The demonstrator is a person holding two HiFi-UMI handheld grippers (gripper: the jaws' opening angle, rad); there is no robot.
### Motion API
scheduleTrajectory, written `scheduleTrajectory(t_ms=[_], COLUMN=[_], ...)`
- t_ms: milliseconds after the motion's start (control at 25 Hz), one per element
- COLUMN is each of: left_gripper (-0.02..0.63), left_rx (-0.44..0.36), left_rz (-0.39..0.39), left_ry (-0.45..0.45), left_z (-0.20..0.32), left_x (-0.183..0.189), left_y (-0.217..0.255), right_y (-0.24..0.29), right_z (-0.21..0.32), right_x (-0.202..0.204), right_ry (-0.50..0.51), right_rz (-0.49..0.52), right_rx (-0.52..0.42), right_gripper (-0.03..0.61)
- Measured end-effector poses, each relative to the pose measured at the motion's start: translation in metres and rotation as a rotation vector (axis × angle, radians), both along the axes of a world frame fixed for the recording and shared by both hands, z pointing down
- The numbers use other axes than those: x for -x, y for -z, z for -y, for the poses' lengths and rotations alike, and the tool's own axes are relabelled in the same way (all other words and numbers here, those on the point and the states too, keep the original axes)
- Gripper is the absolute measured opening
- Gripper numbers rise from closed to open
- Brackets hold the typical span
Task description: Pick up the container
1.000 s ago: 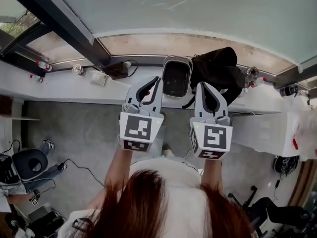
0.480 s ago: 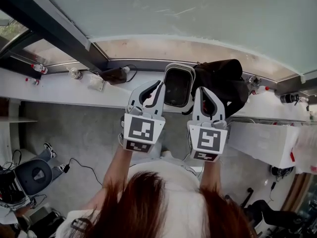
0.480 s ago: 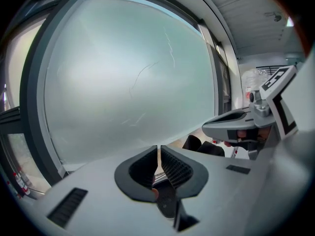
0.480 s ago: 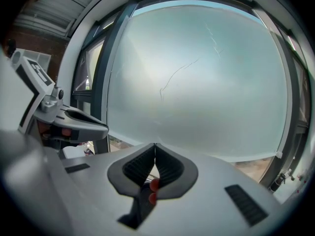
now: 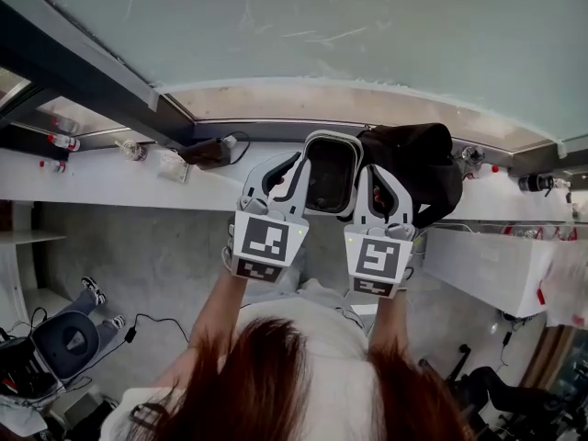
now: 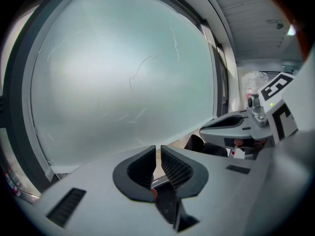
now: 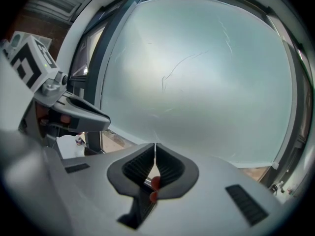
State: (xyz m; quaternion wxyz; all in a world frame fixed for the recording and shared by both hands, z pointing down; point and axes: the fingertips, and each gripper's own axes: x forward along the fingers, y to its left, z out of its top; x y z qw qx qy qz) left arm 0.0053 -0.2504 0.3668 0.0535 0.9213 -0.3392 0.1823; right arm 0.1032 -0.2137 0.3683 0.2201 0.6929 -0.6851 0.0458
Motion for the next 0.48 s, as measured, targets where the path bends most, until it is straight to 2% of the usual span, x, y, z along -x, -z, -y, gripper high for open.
scheduleTrajectory(t_ms=[480], left_gripper=[0.020], left_rx=[0.035], left_rz=[0.026], left_ry=[-0.051], left_z=[0.031], left_x=[-0.005], left_y=[-0.025], right_y=[-0.026], right_z=[0.027], right_x=[-0.005], right_ry=[0.007], right_rz=[-0.031], right_rx=[0.093], right_gripper=[0.028])
